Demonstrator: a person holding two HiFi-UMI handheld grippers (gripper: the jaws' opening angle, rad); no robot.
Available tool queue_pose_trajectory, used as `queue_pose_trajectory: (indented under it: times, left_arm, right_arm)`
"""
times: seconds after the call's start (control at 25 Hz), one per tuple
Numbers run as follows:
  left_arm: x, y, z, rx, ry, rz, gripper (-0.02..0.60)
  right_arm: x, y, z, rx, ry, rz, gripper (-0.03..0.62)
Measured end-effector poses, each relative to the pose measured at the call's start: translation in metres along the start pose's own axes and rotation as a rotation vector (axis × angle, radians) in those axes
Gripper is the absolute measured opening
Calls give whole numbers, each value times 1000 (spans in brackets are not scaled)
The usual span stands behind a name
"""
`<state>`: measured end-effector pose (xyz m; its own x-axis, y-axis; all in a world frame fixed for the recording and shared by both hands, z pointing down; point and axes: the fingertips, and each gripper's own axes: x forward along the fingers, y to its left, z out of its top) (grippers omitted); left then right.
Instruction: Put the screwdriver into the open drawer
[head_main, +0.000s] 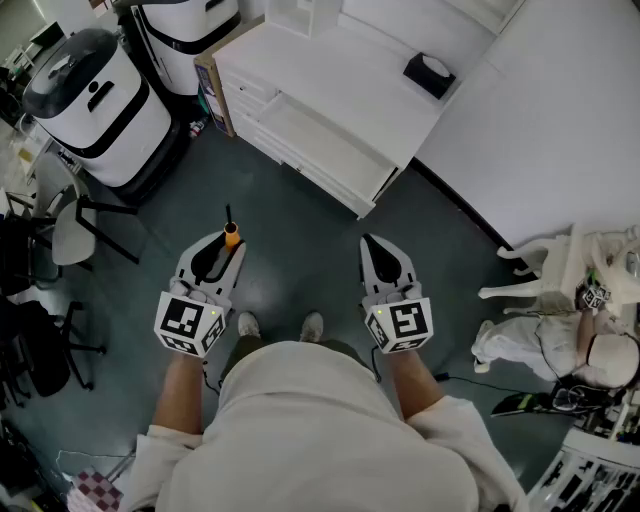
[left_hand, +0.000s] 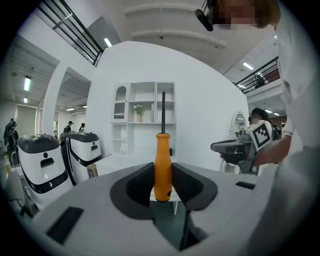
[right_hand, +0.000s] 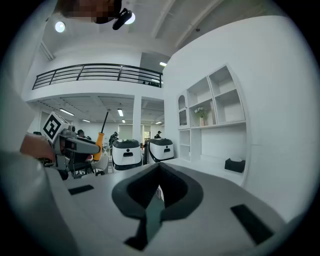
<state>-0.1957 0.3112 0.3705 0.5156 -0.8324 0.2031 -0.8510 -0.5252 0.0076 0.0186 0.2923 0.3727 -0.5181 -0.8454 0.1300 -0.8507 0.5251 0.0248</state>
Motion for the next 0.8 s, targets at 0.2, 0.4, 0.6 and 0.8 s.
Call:
queue_pose_trajectory:
  times: [0.2, 0.4, 0.6, 0.8]
  left_arm:
    - [-1, -1, -2, 1, 3, -1, 109]
    - [-2, -1, 0, -1, 4, -3, 109]
    - [0, 0, 2, 0, 4, -4, 109]
    - [3, -2, 3, 2, 7, -9, 109]
  right_arm:
    - [-3, -1, -1, -1, 0, -3, 3]
    - [-3, 0, 1, -4, 1, -1, 3]
    - [-2, -2, 1, 4, 1, -6, 3]
    - [-5, -7, 2, 19, -7, -16, 5]
